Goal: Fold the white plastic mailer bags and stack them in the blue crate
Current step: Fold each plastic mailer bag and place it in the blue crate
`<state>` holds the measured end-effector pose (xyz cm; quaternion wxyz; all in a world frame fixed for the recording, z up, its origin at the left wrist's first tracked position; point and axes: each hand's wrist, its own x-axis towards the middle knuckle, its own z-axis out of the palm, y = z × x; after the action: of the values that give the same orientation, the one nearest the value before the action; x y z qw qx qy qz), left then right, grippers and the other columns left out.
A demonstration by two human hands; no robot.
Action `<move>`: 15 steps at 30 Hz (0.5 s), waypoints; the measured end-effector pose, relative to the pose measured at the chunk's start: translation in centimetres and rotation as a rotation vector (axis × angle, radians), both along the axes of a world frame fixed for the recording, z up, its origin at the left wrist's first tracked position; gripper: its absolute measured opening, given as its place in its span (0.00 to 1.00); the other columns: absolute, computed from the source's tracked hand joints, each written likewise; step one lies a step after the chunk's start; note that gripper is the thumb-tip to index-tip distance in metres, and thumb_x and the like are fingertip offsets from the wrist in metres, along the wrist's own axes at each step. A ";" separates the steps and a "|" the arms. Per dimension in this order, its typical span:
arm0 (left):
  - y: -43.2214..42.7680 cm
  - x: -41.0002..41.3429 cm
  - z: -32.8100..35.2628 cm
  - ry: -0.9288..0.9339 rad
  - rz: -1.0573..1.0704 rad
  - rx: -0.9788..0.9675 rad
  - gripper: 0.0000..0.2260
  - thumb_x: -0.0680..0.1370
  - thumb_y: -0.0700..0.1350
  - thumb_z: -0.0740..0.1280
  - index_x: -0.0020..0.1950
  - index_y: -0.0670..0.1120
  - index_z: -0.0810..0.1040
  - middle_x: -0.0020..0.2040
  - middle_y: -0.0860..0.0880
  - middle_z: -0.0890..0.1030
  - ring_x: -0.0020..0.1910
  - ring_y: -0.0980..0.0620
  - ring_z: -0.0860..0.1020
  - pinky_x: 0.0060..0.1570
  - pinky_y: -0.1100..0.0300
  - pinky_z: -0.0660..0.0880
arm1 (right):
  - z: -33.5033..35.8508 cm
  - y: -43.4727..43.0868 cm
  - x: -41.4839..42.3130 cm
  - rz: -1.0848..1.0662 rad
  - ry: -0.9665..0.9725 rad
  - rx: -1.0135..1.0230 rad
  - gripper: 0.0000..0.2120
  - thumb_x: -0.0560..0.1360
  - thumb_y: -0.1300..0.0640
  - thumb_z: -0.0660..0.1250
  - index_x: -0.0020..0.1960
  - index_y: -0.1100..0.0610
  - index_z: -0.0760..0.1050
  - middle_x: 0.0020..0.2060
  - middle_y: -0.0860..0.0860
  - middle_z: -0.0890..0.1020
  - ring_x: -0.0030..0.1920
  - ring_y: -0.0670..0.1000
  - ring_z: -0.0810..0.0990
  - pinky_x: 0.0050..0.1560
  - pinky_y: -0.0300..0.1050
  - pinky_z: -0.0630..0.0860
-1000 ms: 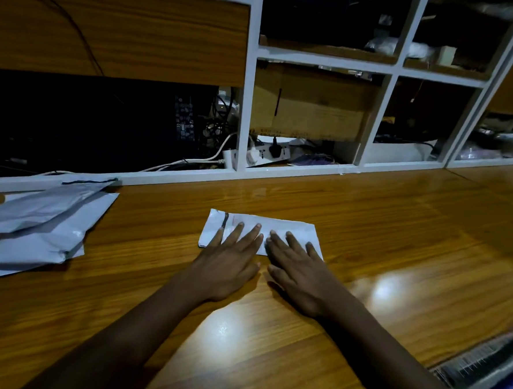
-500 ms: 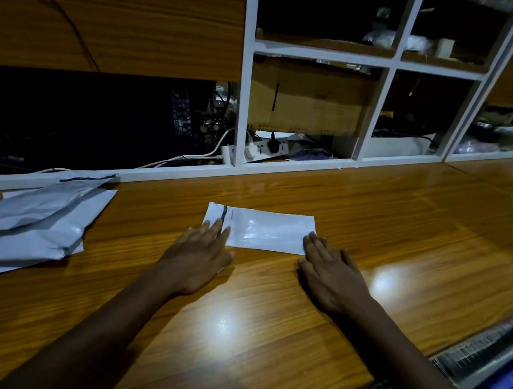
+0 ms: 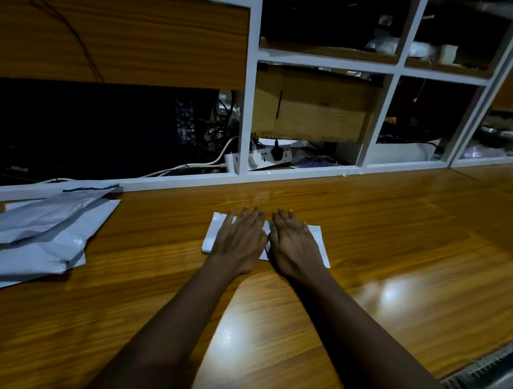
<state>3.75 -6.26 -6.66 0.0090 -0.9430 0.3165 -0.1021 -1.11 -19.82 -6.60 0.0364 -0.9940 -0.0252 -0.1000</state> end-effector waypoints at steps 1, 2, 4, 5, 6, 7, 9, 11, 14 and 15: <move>-0.1 0.2 -0.2 0.004 -0.003 0.025 0.24 0.86 0.48 0.45 0.81 0.43 0.47 0.81 0.46 0.47 0.80 0.46 0.47 0.76 0.48 0.46 | -0.3 -0.1 0.5 -0.008 0.015 0.020 0.32 0.79 0.47 0.46 0.72 0.68 0.67 0.72 0.65 0.68 0.73 0.68 0.65 0.69 0.68 0.63; 0.0 0.4 -0.3 0.016 -0.011 0.054 0.23 0.86 0.47 0.46 0.81 0.42 0.48 0.81 0.45 0.47 0.80 0.45 0.47 0.76 0.47 0.47 | -0.6 -0.4 0.7 -0.021 0.027 0.028 0.35 0.78 0.46 0.41 0.72 0.67 0.68 0.72 0.65 0.69 0.73 0.67 0.66 0.69 0.67 0.63; 0.2 0.9 -0.6 0.084 -0.024 0.056 0.23 0.86 0.46 0.46 0.80 0.41 0.48 0.81 0.44 0.48 0.80 0.44 0.48 0.77 0.48 0.48 | -1.2 -1.0 0.9 -0.022 0.045 0.022 0.36 0.77 0.47 0.39 0.70 0.66 0.71 0.70 0.64 0.72 0.70 0.67 0.70 0.68 0.66 0.65; 0.3 1.1 -0.6 0.140 -0.012 0.006 0.23 0.86 0.46 0.46 0.80 0.41 0.48 0.81 0.43 0.49 0.80 0.45 0.49 0.77 0.49 0.48 | -1.4 -1.4 1.0 -0.027 0.103 0.001 0.33 0.77 0.48 0.42 0.65 0.67 0.75 0.67 0.66 0.75 0.66 0.68 0.73 0.64 0.67 0.69; 0.5 1.3 -0.3 0.201 0.011 -0.061 0.23 0.86 0.47 0.46 0.80 0.42 0.49 0.81 0.44 0.50 0.80 0.46 0.50 0.77 0.51 0.48 | -1.5 -1.7 0.9 -0.040 0.166 -0.004 0.30 0.78 0.51 0.45 0.59 0.68 0.78 0.62 0.68 0.77 0.62 0.70 0.76 0.59 0.68 0.73; 0.6 1.5 -0.1 0.256 0.035 -0.127 0.23 0.86 0.48 0.46 0.81 0.43 0.50 0.81 0.45 0.50 0.80 0.47 0.50 0.77 0.52 0.47 | -1.6 -2.2 1.0 -0.043 0.191 0.013 0.27 0.78 0.52 0.48 0.55 0.68 0.79 0.59 0.69 0.78 0.58 0.72 0.78 0.55 0.69 0.75; 1.1 1.7 0.3 0.306 0.077 -0.158 0.24 0.86 0.51 0.45 0.81 0.45 0.49 0.81 0.47 0.48 0.80 0.49 0.47 0.77 0.52 0.44 | -1.3 -2.9 0.5 -0.060 0.209 0.041 0.26 0.79 0.52 0.48 0.58 0.67 0.77 0.63 0.70 0.76 0.62 0.72 0.75 0.59 0.70 0.72; 2.0 2.2 0.1 0.335 0.119 -0.108 0.25 0.86 0.53 0.43 0.81 0.47 0.47 0.81 0.48 0.45 0.80 0.49 0.44 0.77 0.51 0.41 | -1.1 -4.0 -0.2 -0.085 0.126 0.010 0.29 0.81 0.49 0.42 0.72 0.63 0.68 0.74 0.65 0.65 0.74 0.67 0.62 0.71 0.66 0.61; 2.9 2.7 -0.2 0.355 0.191 -0.069 0.26 0.85 0.56 0.41 0.81 0.48 0.44 0.81 0.48 0.42 0.80 0.48 0.42 0.77 0.48 0.41 | -1.0 -5.8 -1.0 -0.203 0.101 0.084 0.28 0.85 0.45 0.39 0.80 0.59 0.52 0.80 0.57 0.52 0.79 0.58 0.50 0.76 0.59 0.49; 3.1 2.6 -0.2 0.339 0.210 -0.083 0.27 0.85 0.57 0.41 0.81 0.48 0.45 0.81 0.48 0.42 0.80 0.48 0.42 0.77 0.47 0.41 | -1.0 -6.2 -1.2 -0.227 0.102 0.104 0.29 0.85 0.45 0.41 0.80 0.58 0.51 0.80 0.56 0.52 0.80 0.57 0.50 0.76 0.59 0.49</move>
<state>6.33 -3.17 -6.83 -0.0727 -0.9741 0.2088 0.0463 -2.28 -26.06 -7.60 0.0778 -0.9910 0.0945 -0.0539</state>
